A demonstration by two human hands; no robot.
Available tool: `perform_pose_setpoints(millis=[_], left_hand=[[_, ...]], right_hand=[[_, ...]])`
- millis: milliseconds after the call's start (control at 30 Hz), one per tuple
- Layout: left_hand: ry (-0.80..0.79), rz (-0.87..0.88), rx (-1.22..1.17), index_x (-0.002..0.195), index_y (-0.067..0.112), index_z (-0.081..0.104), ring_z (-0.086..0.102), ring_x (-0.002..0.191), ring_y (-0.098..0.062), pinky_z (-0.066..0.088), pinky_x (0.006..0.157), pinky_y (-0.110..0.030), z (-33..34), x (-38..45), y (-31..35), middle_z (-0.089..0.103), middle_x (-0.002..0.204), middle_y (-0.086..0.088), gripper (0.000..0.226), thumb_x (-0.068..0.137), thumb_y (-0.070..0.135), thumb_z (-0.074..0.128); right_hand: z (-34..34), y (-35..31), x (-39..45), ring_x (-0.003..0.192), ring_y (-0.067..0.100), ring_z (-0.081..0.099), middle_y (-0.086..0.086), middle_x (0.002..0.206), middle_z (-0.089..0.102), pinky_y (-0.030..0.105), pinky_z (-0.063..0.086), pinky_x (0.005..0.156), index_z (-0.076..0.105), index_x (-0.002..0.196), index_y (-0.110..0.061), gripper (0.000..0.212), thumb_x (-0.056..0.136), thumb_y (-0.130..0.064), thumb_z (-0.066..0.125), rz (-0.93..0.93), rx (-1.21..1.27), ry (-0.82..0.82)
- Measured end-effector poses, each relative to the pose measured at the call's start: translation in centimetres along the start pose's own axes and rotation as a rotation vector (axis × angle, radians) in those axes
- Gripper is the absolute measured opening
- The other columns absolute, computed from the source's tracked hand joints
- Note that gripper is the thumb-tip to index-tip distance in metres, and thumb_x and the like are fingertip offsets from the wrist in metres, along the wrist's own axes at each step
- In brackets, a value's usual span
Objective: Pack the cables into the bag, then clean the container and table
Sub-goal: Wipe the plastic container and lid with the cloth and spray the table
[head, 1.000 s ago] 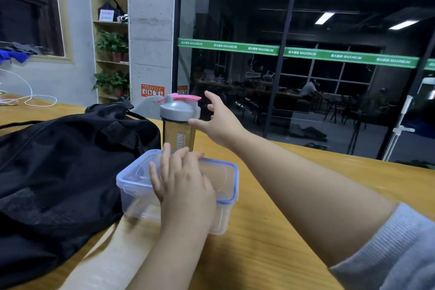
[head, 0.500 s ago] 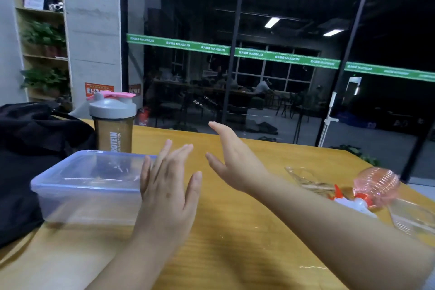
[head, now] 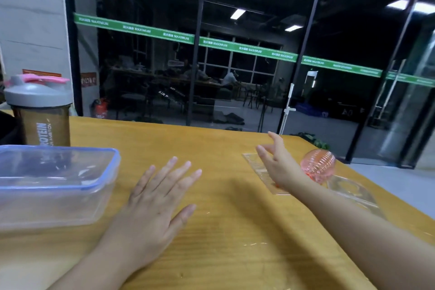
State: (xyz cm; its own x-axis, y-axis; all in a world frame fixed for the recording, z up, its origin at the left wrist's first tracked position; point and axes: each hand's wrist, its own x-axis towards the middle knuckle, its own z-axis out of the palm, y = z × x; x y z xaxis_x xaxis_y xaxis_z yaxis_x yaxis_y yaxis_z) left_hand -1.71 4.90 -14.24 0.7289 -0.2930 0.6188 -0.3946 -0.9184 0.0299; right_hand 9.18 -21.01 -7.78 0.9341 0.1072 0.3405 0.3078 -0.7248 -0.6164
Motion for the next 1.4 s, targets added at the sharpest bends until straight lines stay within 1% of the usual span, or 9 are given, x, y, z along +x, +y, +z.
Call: perform_pose_setpoints(millis=[133, 233, 400, 567, 767, 1100, 1233, 1300, 1400], left_hand=[[-0.023, -0.004, 0.033, 0.144, 0.034, 0.026, 0.013, 0.142, -0.009, 0.004, 0.112, -0.035, 0.0, 0.1, 0.0, 0.034, 0.148, 0.011, 0.052, 0.097, 0.052, 0.015], [-0.047, 0.001, 0.064, 0.144, 0.033, 0.029, 0.014, 0.142, -0.010, 0.005, 0.112, -0.038, 0.4, 0.1, 0.1, 0.036, 0.147, 0.010, 0.053, 0.098, 0.052, 0.013], [-0.062, 0.005, 0.086, 0.143, 0.031, 0.032, 0.013, 0.142, -0.010, 0.004, 0.114, -0.038, 0.6, 0.1, 0.1, 0.037, 0.147, 0.010, 0.054, 0.097, 0.052, 0.015], [-0.070, 0.018, 0.092, 0.142, 0.028, 0.034, 0.017, 0.141, -0.009, 0.006, 0.113, -0.038, 0.7, 0.2, 0.1, 0.039, 0.145, 0.011, 0.055, 0.096, 0.054, 0.015], [-0.066, 0.008, 0.076, 0.142, 0.028, 0.033, 0.017, 0.141, -0.008, 0.006, 0.113, -0.038, 0.6, 0.2, 0.0, 0.040, 0.144, 0.012, 0.056, 0.096, 0.055, 0.015], [-0.074, 0.004, 0.070, 0.141, 0.027, 0.035, 0.017, 0.141, -0.008, 0.006, 0.113, -0.038, 0.7, 0.2, -0.1, 0.041, 0.142, 0.013, 0.055, 0.096, 0.054, 0.015], [-0.066, -0.001, 0.067, 0.140, 0.028, 0.035, 0.017, 0.141, -0.008, 0.005, 0.113, -0.038, 0.8, 0.2, -0.1, 0.042, 0.142, 0.014, 0.054, 0.097, 0.053, 0.016], [-0.061, 0.002, 0.067, 0.140, 0.028, 0.036, 0.018, 0.140, -0.008, 0.006, 0.112, -0.038, 0.8, 0.2, -0.1, 0.042, 0.142, 0.013, 0.054, 0.097, 0.053, 0.016], [-0.056, 0.003, 0.058, 0.140, 0.028, 0.036, 0.018, 0.141, -0.008, 0.006, 0.113, -0.038, 0.7, 0.2, -0.2, 0.042, 0.142, 0.013, 0.054, 0.096, 0.053, 0.016]], right_hand=[[-3.0, 4.3, -0.2, 0.118, 0.021, 0.052, -0.007, 0.136, 0.053, 0.034, 0.037, 0.094, 0.016, 0.148, -0.026, 0.052, 0.101, -0.039, 0.031, 0.057, -0.065, 0.077], [-4.6, 7.6, -0.4, 0.120, 0.018, 0.051, -0.007, 0.132, 0.055, 0.033, 0.039, 0.097, 0.032, 0.143, -0.022, 0.041, 0.102, -0.025, 0.031, 0.053, -0.207, 0.073], [-6.0, 11.9, 0.0, 0.141, 0.016, 0.028, -0.003, 0.147, 0.041, 0.034, 0.025, 0.115, 0.042, 0.140, -0.022, 0.052, 0.093, 0.001, 0.042, -0.006, -0.606, 0.008], [-6.0, 13.1, 0.3, 0.147, 0.013, 0.002, -0.012, 0.155, 0.022, 0.042, 0.003, 0.120, 0.028, 0.146, -0.032, 0.056, 0.097, -0.013, 0.047, -0.069, -0.883, -0.067], [-5.7, 13.2, 0.9, 0.147, 0.018, -0.006, -0.010, 0.158, 0.012, 0.047, 0.002, 0.118, 0.027, 0.143, -0.039, 0.053, 0.097, -0.025, 0.048, -0.180, -1.106, -0.171], [-7.3, 13.7, 0.2, 0.146, 0.011, 0.011, -0.017, 0.150, 0.029, 0.040, 0.002, 0.117, 0.032, 0.144, -0.033, 0.058, 0.094, -0.007, 0.047, -0.203, -1.067, -0.013], [-7.0, 13.5, 0.6, 0.141, 0.016, 0.027, -0.007, 0.142, 0.046, 0.032, 0.028, 0.110, 0.051, 0.130, -0.023, 0.056, 0.085, 0.009, 0.054, -0.236, -0.771, 0.097], [-6.9, 12.3, 0.8, 0.140, 0.011, 0.024, -0.009, 0.141, 0.044, 0.027, 0.032, 0.104, 0.052, 0.128, -0.022, 0.048, 0.089, 0.006, 0.051, -0.201, -0.622, 0.141], [-6.7, 10.3, 1.3, 0.140, 0.013, 0.027, -0.012, 0.138, 0.044, 0.032, 0.037, 0.099, 0.050, 0.129, -0.025, 0.044, 0.093, 0.000, 0.048, -0.169, -0.543, 0.123]])
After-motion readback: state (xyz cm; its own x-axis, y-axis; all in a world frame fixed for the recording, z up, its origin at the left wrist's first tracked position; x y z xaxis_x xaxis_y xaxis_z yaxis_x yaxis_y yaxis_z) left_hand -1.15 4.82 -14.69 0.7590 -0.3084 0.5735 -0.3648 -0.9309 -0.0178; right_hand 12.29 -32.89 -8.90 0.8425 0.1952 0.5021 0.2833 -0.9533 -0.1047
